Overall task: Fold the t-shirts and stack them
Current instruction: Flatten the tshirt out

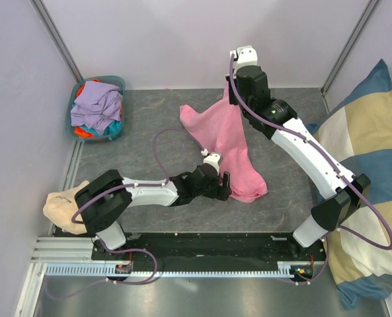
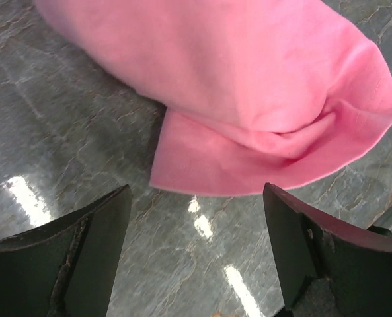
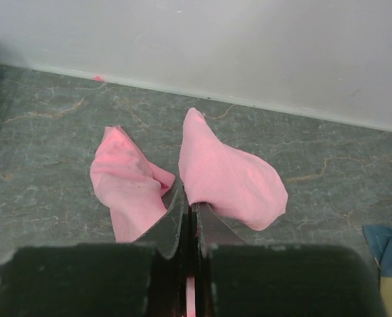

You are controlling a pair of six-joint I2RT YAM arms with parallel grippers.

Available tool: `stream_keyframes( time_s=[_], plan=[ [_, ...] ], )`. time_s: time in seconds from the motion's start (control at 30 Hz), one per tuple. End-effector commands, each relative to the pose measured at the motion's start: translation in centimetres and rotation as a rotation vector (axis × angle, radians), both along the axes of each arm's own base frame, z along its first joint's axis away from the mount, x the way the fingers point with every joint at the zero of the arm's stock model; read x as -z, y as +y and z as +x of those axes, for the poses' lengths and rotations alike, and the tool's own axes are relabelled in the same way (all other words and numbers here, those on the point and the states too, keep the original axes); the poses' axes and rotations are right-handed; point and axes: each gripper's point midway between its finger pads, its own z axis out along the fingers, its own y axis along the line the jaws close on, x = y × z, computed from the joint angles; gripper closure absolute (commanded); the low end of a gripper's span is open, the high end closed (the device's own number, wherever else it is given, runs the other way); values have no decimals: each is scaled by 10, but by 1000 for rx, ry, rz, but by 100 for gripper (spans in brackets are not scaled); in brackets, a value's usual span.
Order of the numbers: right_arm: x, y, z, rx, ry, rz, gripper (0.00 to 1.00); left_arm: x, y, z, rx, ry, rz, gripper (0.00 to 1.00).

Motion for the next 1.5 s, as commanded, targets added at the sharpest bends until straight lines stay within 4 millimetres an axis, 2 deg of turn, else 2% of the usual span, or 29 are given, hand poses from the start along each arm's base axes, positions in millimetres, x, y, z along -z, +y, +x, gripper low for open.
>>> stream_keyframes(
  time_s=[0.0,0.17,0.2,0.37,0.43,0.47,0.5,0.53,0.63,0.67,0.7,0.73,0.77,0.83,0.87,0.9,0.93,0.97,1.0,1.03,1.1,1.13,1.17,1.23,1.27,1.3,1.37,1.4,1.47],
  plan=[
    [-26,-11,-9,25,-62,34,100,-10,-22,10,2,-36,-46,16],
    [-25,-13,-9,33,-61,32,100,1,-25,9,11,-21,-32,29],
    [-26,-13,-9,33,-62,31,100,4,-26,8,16,-15,-28,35],
    [-22,-16,-10,46,-58,24,100,11,-27,5,22,-5,-24,51],
    [-21,-16,-10,46,-55,24,100,12,-27,6,21,-4,-25,61],
    [-21,-17,-10,48,-55,24,100,13,-27,6,20,-2,-24,67],
    [-21,-16,-11,46,-55,22,100,12,-28,6,22,-5,-24,84],
    [-19,-16,-11,46,-53,20,100,12,-27,6,20,-6,-23,95],
    [-16,-19,-11,58,-50,13,100,7,-19,10,0,-30,5,98],
    [-15,-19,-11,59,-48,9,100,-3,-15,14,-20,-59,8,98],
    [-12,-21,-11,65,-43,4,100,-6,-7,15,-19,-71,52,98],
    [-11,-23,-11,78,-43,0,100,-14,-2,18,-31,-89,67,98],
    [-12,-25,-12,85,-45,-3,100,-41,6,25,-57,-154,60,98],
    [-13,-34,-12,123,-52,-11,100,-66,25,28,-77,-188,92,98],
    [-16,-38,-13,136,-59,-11,100,-80,40,37,-106,-216,109,98],
    [-18,-43,-13,156,-63,-11,100,-121,49,42,-132,-266,52,98],
    [-21,-51,-14,188,-71,-12,100,-129,71,49,-172,-266,77,98],
    [-25,-56,-16,204,-82,-5,100,-149,82,55,-191,-298,66,98],
    [-26,-61,-17,222,-86,-5,100,-181,97,56,-218,-346,18,98],
    [-28,-68,-18,252,-92,-7,100,-189,119,64,-262,-352,38,98],
    [-30,-75,-24,276,-97,1,100,-227,145,68,-296,-419,28,98],
    [-31,-79,-27,289,-101,8,100,-231,163,71,-324,-417,68,98],
    [-36,-84,-33,305,-114,28,100,-249,174,73,-338,-452,84,98],
    [-31,-90,-39,325,-109,32,100,-265,194,74,-374,-484,106,98],
    [-36,-99,-46,350,-123,45,100,-271,202,72,-381,-496,130,98],
    [-30,-102,-50,364,-114,44,100,-276,207,72,-391,-503,135,98],
    [-34,-113,-61,395,-128,56,100,-286,219,69,-412,-513,149,98],
    [-31,-119,-65,418,-123,49,100,-289,223,68,-420,-518,154,98],
    [-38,-131,-77,444,-141,62,100,-302,233,67,-447,-543,158,98]
  ],
)
